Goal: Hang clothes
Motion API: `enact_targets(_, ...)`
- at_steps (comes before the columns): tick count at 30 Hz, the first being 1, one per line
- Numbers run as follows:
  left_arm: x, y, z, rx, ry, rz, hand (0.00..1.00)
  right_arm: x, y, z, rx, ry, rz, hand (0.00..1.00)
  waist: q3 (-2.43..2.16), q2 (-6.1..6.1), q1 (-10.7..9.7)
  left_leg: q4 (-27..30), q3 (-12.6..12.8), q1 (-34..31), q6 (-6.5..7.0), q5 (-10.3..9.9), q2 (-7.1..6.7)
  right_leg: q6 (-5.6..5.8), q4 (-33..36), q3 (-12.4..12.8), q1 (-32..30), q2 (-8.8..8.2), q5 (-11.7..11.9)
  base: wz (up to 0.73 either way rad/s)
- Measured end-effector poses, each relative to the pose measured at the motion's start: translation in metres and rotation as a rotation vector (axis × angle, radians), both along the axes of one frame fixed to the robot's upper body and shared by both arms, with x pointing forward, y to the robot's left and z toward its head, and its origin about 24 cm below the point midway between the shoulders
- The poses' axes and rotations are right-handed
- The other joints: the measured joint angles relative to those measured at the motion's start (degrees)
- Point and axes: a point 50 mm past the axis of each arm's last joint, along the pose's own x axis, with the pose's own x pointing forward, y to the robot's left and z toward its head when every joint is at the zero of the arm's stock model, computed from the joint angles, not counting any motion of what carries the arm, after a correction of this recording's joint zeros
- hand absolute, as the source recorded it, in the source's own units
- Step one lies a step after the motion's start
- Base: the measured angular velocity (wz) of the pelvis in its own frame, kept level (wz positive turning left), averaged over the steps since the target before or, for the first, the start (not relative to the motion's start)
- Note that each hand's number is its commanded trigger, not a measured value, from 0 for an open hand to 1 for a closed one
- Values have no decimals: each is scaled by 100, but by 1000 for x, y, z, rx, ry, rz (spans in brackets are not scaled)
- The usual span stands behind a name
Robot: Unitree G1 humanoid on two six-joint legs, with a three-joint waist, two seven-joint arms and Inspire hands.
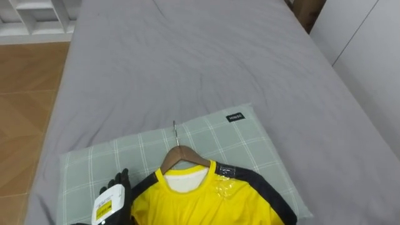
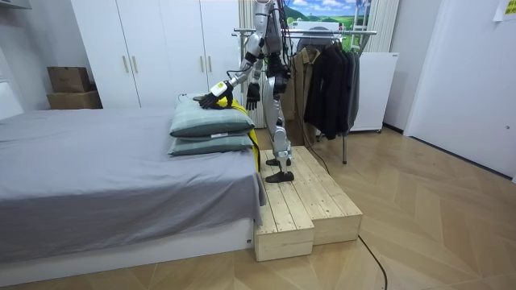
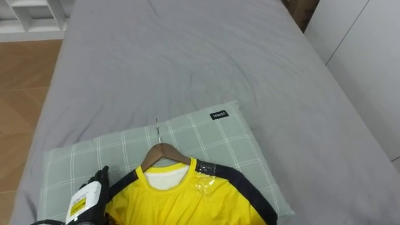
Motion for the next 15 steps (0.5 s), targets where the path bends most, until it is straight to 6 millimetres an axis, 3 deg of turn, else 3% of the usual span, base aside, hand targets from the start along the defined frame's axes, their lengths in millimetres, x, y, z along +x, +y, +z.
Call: enact_targets(15, -1, -6, -1, 20, 5, -51, 0, 0, 0, 0, 4, 5, 3, 0, 17, 29, -56, -6, -30, 1, 39, 24, -63, 1, -3, 19, 16, -52, 0, 0)
